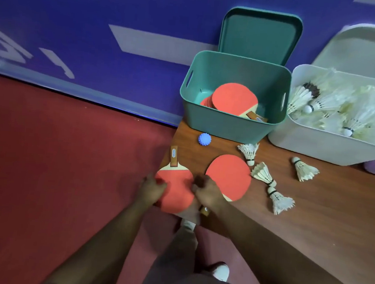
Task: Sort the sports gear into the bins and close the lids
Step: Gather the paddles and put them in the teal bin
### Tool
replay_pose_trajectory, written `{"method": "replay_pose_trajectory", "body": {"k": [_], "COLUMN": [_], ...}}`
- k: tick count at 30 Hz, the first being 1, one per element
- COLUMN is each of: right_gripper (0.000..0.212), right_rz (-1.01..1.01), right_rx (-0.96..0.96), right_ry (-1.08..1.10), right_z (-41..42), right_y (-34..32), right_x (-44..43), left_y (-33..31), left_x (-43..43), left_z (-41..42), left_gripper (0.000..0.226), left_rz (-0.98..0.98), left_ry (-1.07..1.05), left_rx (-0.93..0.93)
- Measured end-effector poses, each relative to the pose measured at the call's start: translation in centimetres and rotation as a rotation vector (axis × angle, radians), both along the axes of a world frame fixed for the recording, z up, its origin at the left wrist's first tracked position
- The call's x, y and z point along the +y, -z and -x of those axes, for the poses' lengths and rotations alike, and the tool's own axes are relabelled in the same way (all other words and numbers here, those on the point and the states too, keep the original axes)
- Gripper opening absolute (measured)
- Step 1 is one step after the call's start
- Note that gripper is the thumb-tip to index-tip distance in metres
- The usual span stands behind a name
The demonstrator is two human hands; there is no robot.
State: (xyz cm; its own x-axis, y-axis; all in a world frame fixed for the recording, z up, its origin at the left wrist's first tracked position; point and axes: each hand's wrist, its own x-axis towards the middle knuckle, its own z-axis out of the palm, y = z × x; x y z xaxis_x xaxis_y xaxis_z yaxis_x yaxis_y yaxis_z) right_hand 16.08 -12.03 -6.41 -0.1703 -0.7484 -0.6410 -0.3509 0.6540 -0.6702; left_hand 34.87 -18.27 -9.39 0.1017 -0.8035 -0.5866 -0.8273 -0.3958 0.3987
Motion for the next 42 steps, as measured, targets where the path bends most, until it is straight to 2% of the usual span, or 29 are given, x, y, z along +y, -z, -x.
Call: {"method": "replay_pose_trajectory", "body": {"k": [3,7,10,12,15,17,19,21,23,25,27,30,31,33,35,36,38,39,42], "right_gripper": [0.067,0.076,0.08,0.077,0.066,0.056,0.048,0.041,0.05,0.066,0.064,0.044,0.041,0.052,0.062,0.06,0.042,0.03,0.022], "right_rz": [-0.042,-0.049,-0.072,-0.083,-0.066,-0.017,0.031,0.069,0.247,0.556,0.649,0.477,0.46,0.413,0.249,0.167,0.073,0.052,-0.003], "right_rx": [0.039,-0.069,-0.027,-0.114,-0.215,-0.272,-0.249,-0.152,0.185,0.537,0.619,0.564,0.532,0.514,0.39,0.294,0.161,0.101,-0.132], "right_ry": [0.009,0.114,0.151,0.188,0.267,0.331,0.34,0.268,0.095,-0.126,-0.365,-0.494,-0.474,-0.427,-0.288,-0.172,0.155,0.32,0.669], "right_z": [-0.6,-1.6,-2.5,-2.7,-2.7,-2.3,-1.2,0.5,2.9,5.1,6.7,7.9,8.4,9.4,10.3,10.7,10.7,10.5,8.8], "right_y": [3.3,6.1,7.1,9.3,7.9,4.7,2.5,0.2,-2.0,-4.3,-5.9,-7.7,-7.9,-7.6,-6.6,-5.6,-3.6,-2.8,-1.4], "right_x": [-0.6,-1.1,-1.1,-1.3,-1.8,-1.8,-1.8,-1.7,-1.5,-1.6,-1.7,-0.8,-0.2,1.3,2.9,3.8,5.5,6.3,7.4], "left_y": [1.0,3.2,2.5,1.7,0.9,-0.4,-2.0,-3.7,-5.2,-6.8,-8.2,-10.1,-10.4,-10.7,-10.5,-10.2,-9.2,-8.4,-5.8], "left_x": [0.5,0.8,1.0,1.2,0.9,0.1,-1.0,-2.1,-3.1,-4.0,-4.5,-4.6,-4.5,-4.3,-3.9,-3.8,-3.7,-3.6,-3.0], "left_z": [-0.1,-0.8,-0.4,-0.2,-0.2,0.0,0.3,0.5,0.9,1.8,3.3,6.1,6.9,8.6,10.0,10.6,11.8,12.1,13.1], "left_gripper": [0.074,0.091,0.079,0.071,0.037,0.03,0.038,0.044,0.047,0.048,0.047,0.039,0.036,0.029,0.023,0.021,0.02,0.02,0.018], "left_rz": [-0.054,0.01,0.028,0.074,0.208,0.258,0.215,0.18,0.137,0.071,-0.02,-0.134,-0.154,-0.163,-0.145,-0.134,-0.101,-0.096,-0.167], "left_ry": [-0.044,-0.114,-0.128,-0.158,-0.197,-0.241,-0.302,-0.298,-0.217,-0.11,0.025,0.173,0.19,0.212,0.163,0.084,-0.087,-0.142,-0.132], "left_rx": [0.107,0.137,0.151,0.16,0.175,0.316,0.532,0.687,0.756,0.796,0.843,0.884,0.892,0.905,0.952,0.986,0.991,0.942,0.742]}}
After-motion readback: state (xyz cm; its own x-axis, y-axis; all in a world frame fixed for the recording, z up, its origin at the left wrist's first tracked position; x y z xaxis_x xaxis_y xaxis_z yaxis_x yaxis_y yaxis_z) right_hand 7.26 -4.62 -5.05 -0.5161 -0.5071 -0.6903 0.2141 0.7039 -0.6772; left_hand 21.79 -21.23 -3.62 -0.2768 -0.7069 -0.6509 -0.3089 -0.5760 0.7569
